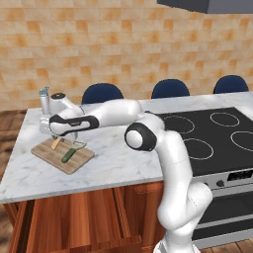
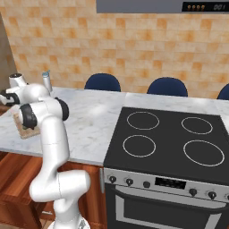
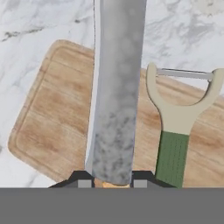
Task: Open the drawer on the left and place the cutting tools on the cutting board.
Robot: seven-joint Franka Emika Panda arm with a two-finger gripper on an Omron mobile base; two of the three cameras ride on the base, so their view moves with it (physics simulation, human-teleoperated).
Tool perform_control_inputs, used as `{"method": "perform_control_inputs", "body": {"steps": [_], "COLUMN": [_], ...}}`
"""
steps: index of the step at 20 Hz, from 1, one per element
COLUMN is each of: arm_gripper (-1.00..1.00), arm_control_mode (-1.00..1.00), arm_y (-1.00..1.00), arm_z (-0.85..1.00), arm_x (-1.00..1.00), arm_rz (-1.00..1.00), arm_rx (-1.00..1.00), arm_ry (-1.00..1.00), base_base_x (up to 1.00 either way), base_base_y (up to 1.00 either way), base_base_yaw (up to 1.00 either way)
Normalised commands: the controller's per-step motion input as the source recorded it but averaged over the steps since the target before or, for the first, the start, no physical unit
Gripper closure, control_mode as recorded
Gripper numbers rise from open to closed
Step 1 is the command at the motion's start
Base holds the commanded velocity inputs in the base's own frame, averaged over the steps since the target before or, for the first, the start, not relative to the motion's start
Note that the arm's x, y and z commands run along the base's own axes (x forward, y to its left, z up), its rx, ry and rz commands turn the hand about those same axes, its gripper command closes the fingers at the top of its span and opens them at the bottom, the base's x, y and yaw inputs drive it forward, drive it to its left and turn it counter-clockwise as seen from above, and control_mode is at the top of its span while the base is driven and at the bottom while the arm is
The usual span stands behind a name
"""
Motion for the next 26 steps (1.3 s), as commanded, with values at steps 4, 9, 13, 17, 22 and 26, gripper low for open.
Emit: {"method": "perform_control_inputs", "body": {"steps": [4,9,13,17,22,26], "arm_gripper": [1.0,-1.0,-1.0,-1.0,-1.0,-1.0], "arm_control_mode": [-1.0,-1.0,-1.0,-1.0,-1.0,-1.0], "arm_y": [0.0,0.0,-0.14,-0.44,-1.0,-1.0], "arm_z": [-0.29,-0.11,0.01,0.04,0.01,0.0], "arm_x": [0.21,0.17,-0.1,-0.38,-0.97,-1.0], "arm_rz": [0.0,0.0,0.0,0.0,0.0,0.0], "arm_rx": [0.0,0.0,0.01,0.02,0.16,0.18], "arm_ry": [0.0,0.0,-0.03,-0.08,-0.21,-0.2], "base_base_x": [0.0,0.0,0.0,0.0,0.0,0.0], "base_base_y": [0.0,0.0,0.0,0.0,0.0,0.0], "base_base_yaw": [0.0,0.0,0.0,0.0,0.0,0.0]}}
